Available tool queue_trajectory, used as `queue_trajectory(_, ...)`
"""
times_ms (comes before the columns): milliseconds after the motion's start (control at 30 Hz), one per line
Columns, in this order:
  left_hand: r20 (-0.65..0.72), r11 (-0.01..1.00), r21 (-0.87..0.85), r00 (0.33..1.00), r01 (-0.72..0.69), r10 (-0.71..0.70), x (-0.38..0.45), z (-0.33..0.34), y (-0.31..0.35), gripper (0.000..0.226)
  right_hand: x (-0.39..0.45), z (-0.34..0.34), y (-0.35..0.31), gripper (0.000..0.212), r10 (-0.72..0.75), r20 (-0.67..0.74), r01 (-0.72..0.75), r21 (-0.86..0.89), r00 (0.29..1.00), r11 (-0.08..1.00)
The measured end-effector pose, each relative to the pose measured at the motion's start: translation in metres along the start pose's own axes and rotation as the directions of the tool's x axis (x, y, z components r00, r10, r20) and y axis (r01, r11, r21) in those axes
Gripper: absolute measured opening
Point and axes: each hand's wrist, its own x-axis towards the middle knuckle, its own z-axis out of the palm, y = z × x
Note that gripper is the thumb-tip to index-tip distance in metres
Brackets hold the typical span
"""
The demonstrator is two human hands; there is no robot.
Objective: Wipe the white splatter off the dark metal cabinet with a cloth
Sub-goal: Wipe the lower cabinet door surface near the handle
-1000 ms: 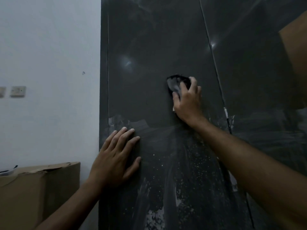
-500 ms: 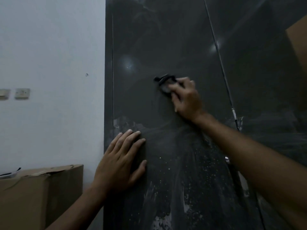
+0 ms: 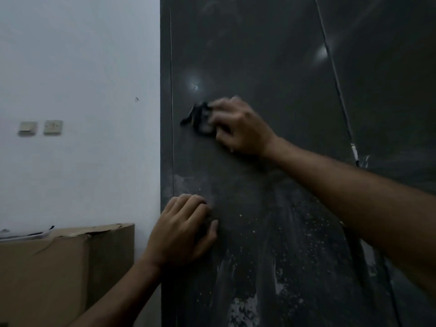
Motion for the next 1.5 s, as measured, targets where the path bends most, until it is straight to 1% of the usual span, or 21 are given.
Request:
queue_trajectory(67,-0.015,1.000,-0.011,1.000,0.025,-0.025,0.000,0.000,0.001,0.023,0.017,0.005,-0.003,0.023,0.336,-0.160,-0.334,0.041,0.928,0.942)
queue_trajectory(100,-0.029,0.999,-0.013,0.999,0.032,-0.033,0.001,-0.001,0.001,0.023,0.019,0.013,-0.021,0.023,0.372,-0.168,-0.368,0.055,0.913,0.928)
queue_trajectory(200,-0.088,1.000,-0.006,0.996,0.011,-0.012,0.002,-0.005,0.004,0.025,-0.013,0.025,-0.093,0.017,0.018,-0.013,-0.015,0.209,1.000,0.978)
queue_trajectory(300,-0.072,0.999,0.010,0.997,-0.032,0.032,0.001,-0.008,0.005,0.038,-0.051,0.013,-0.084,0.018,-0.270,0.130,0.237,0.223,0.954,0.946)
queue_trajectory(400,-0.045,1.000,0.020,0.999,0.001,0.000,-0.002,-0.005,0.004,0.043,-0.041,0.001,-0.025,0.019,0.014,0.016,-0.016,0.116,1.000,0.993)
queue_trajectory(500,-0.031,1.000,0.003,0.999,0.014,-0.014,-0.003,-0.004,0.003,0.043,-0.026,0.008,-0.041,0.020,0.363,-0.131,-0.348,0.124,0.922,0.929)
queue_trajectory(600,-0.019,0.999,0.032,1.000,-0.007,0.007,-0.001,-0.007,0.004,0.042,-0.061,0.013,-0.090,0.021,0.004,0.049,-0.012,0.183,0.999,0.983)
queue_trajectory(667,-0.018,0.998,0.058,1.000,-0.002,0.003,0.000,-0.006,0.003,0.041,-0.090,-0.005,-0.073,0.022,-0.185,0.127,0.159,0.194,0.974,0.968)
queue_trajectory(767,-0.001,0.998,0.055,1.000,0.018,-0.018,-0.001,-0.004,0.005,0.038,-0.111,-0.029,-0.009,0.018,0.126,-0.009,-0.126,0.013,0.992,0.992)
queue_trajectory(833,0.016,0.998,0.069,1.000,0.009,-0.010,-0.001,-0.003,0.006,0.031,-0.112,-0.035,0.014,0.019,0.496,-0.189,-0.507,-0.011,0.848,0.862)
queue_trajectory(900,0.069,0.996,0.086,0.998,-0.008,0.002,0.001,-0.005,0.006,0.028,-0.106,-0.023,-0.003,0.023,0.657,-0.281,-0.688,-0.014,0.699,0.726)
queue_trajectory(967,0.126,0.993,0.111,0.992,-0.027,0.013,-0.002,-0.007,0.011,0.031,-0.112,-0.014,-0.039,0.023,0.566,-0.155,-0.572,0.008,0.810,0.821)
queue_trajectory(1033,0.184,0.992,0.112,0.982,-0.057,0.036,-0.012,-0.009,0.015,0.039,-0.142,-0.019,-0.057,0.022,0.175,0.058,-0.178,0.042,0.983,0.983)
queue_trajectory(1100,0.233,0.992,0.110,0.972,-0.062,0.035,-0.023,-0.010,0.017,0.050,-0.167,-0.039,-0.032,0.022,-0.026,0.129,0.024,0.017,0.991,1.000)
queue_trajectory(1133,0.251,0.992,0.114,0.968,-0.056,0.026,-0.025,-0.011,0.017,0.055,-0.176,-0.048,-0.012,0.020,0.056,0.094,-0.053,-0.039,0.994,0.998)
queue_trajectory(1200,0.268,0.992,0.117,0.963,-0.044,0.011,-0.026,-0.010,0.016,0.061,-0.182,-0.063,0.030,0.019,0.433,-0.068,-0.438,-0.125,0.899,0.890)
queue_trajectory(1267,0.269,0.993,0.105,0.963,-0.043,0.013,-0.026,-0.009,0.017,0.062,-0.171,-0.061,0.046,0.028,0.737,-0.243,-0.768,-0.066,0.631,0.637)
queue_trajectory(1300,0.270,0.994,0.102,0.963,-0.047,0.018,-0.026,-0.009,0.017,0.063,-0.164,-0.055,0.038,0.030,0.782,-0.274,-0.820,-0.046,0.560,0.570)
queue_trajectory(1333,0.272,0.994,0.102,0.962,-0.051,0.022,-0.027,-0.009,0.017,0.063,-0.160,-0.049,0.022,0.028,0.776,-0.259,-0.811,-0.054,0.575,0.583)
queue_trajectory(1433,0.282,0.993,0.107,0.959,-0.057,0.025,-0.027,-0.009,0.016,0.064,-0.187,-0.047,-0.028,0.018,0.339,0.049,-0.339,-0.011,0.939,0.941)
queue_trajectory(1500,0.290,0.993,0.103,0.957,-0.050,0.018,-0.027,-0.008,0.016,0.064,-0.207,-0.062,-0.022,0.017,0.115,0.166,-0.122,0.027,0.979,0.992)
